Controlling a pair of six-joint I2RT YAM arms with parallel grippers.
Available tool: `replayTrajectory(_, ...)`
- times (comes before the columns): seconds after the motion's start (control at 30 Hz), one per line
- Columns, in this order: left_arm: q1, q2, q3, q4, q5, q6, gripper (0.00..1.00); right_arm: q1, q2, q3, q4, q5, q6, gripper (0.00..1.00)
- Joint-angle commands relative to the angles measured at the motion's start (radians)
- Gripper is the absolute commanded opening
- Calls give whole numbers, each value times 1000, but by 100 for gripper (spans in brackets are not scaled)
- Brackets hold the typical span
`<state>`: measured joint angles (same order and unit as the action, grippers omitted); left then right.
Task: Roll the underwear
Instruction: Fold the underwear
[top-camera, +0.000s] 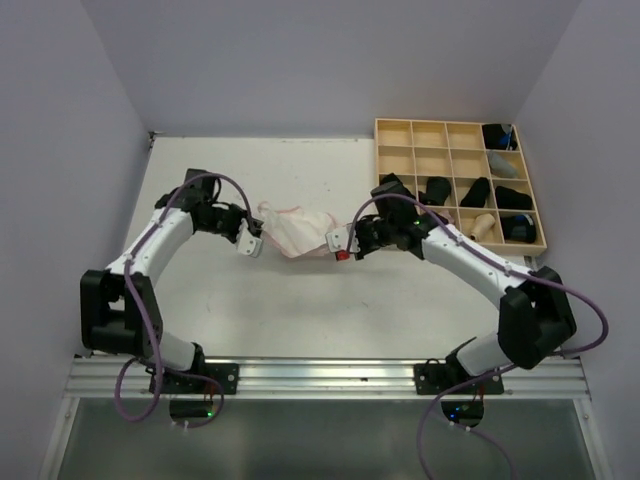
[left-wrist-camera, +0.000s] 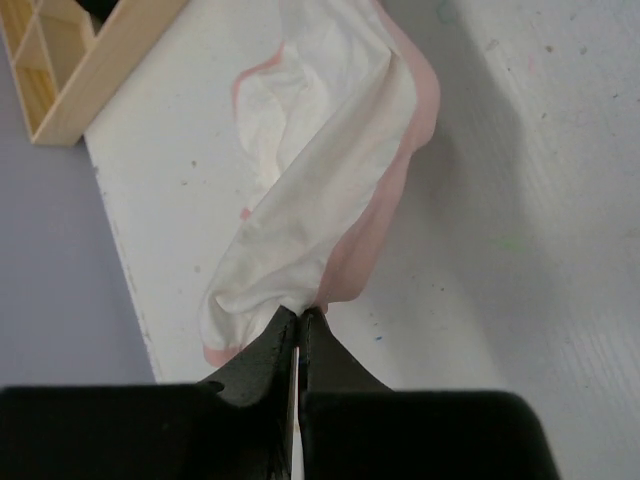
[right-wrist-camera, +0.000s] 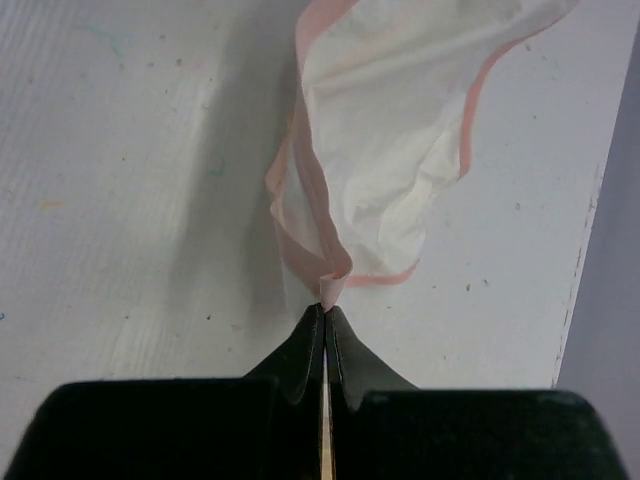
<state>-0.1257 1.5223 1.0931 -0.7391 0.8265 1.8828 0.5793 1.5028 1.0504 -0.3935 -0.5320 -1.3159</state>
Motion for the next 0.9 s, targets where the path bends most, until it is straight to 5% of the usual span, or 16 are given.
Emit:
replayTrajectory(0.0, 18, -121, -54, -92, 129, -57, 0, -4, -122, -7, -65, -82, 127, 0)
replayTrajectory(0.27, 17, -525, -259, -327, 223, -49, 0, 71, -504, -196, -196, -141, 93, 0)
replayTrajectory(0.37, 17, -577, -225, -213, 267, -348, 0, 71, -518, -188, -104, -169, 276, 0)
replayTrajectory(0.4, 18, -553, -208, -165, 278, -583, 0, 71, -485, -170, -93, -160, 302, 0)
replayTrajectory(0.53, 40, -365, -87, 61, 300, -1036, 0, -10, -209, 26, -91, -174, 489, 0)
replayTrajectory(0.57, 44, -319, -70, 139, 271, -1308, 0, -72, -128, 72, -91, -190, 577, 0)
replayTrajectory(0.73, 98, 71, 117, 361, -31, -1740, 0, -180, 303, 382, -79, -188, 766, 0)
replayTrajectory(0.8, 107, 251, 253, 340, -75, -1847, 22, -187, 414, 468, -116, -140, 816, 1)
replayTrajectory(0.83, 121, 304, 299, 311, -81, -1870, 32, -185, 519, 585, -158, -103, 829, 23)
replayTrajectory(0.87, 126, 341, 341, 313, -92, -1937, 51, -191, 571, 644, -192, -32, 904, 29)
